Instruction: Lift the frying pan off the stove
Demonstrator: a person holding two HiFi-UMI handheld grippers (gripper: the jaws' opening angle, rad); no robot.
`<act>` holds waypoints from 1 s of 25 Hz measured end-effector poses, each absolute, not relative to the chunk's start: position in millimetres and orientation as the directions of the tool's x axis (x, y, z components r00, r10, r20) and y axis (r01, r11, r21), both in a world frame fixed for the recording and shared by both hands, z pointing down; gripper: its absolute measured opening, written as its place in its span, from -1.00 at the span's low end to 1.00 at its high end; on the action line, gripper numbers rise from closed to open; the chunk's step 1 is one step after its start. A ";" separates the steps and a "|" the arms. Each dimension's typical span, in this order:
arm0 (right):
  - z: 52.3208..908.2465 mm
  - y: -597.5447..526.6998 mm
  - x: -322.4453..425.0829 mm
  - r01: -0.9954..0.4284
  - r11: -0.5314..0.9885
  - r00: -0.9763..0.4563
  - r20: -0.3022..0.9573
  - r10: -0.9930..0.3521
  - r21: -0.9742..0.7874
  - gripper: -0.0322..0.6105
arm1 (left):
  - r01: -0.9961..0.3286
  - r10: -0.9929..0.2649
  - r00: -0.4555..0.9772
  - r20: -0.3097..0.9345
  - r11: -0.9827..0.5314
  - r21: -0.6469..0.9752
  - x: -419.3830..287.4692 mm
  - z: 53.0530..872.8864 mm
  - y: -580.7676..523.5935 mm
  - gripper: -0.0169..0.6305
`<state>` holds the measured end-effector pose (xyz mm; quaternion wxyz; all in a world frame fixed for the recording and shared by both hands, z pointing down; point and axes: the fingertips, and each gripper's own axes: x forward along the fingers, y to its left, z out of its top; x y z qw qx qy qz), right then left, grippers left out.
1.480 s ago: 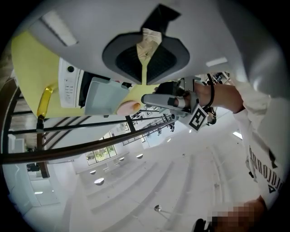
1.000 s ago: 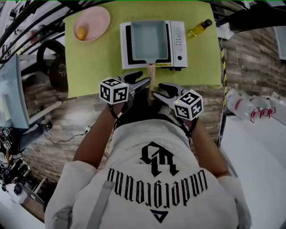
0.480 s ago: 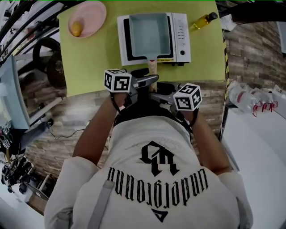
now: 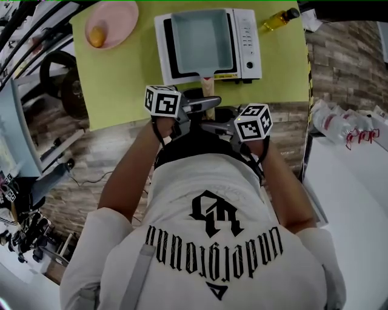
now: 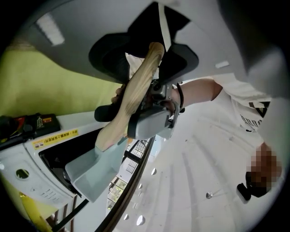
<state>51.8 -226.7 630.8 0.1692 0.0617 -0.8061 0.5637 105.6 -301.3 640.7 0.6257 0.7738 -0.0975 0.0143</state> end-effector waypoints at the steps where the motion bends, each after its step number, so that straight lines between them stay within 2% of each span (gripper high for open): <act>1: 630.7 -226.9 50.4 -0.281 0.350 -0.938 0.333 0.097 -0.893 -0.29 | -0.167 -0.131 0.981 0.142 -0.201 0.965 105.6 641.5 -302.2 -0.06; 5: 627.5 -225.2 47.7 -0.251 0.325 -0.947 0.301 0.110 -0.912 -0.40 | -0.150 -0.103 0.986 0.130 -0.212 0.966 112.7 638.2 -298.0 -0.18; 8: 627.6 -223.7 48.0 -0.238 0.319 -0.950 0.289 0.121 -0.917 -0.42 | -0.142 -0.098 0.988 0.122 -0.232 0.962 117.0 635.8 -297.9 -0.38; 25: 605.4 -219.2 51.6 -0.171 0.336 -0.971 0.216 0.099 -0.926 -0.44 | -0.140 -0.128 0.986 0.107 -0.289 0.947 119.4 614.1 -294.3 -0.39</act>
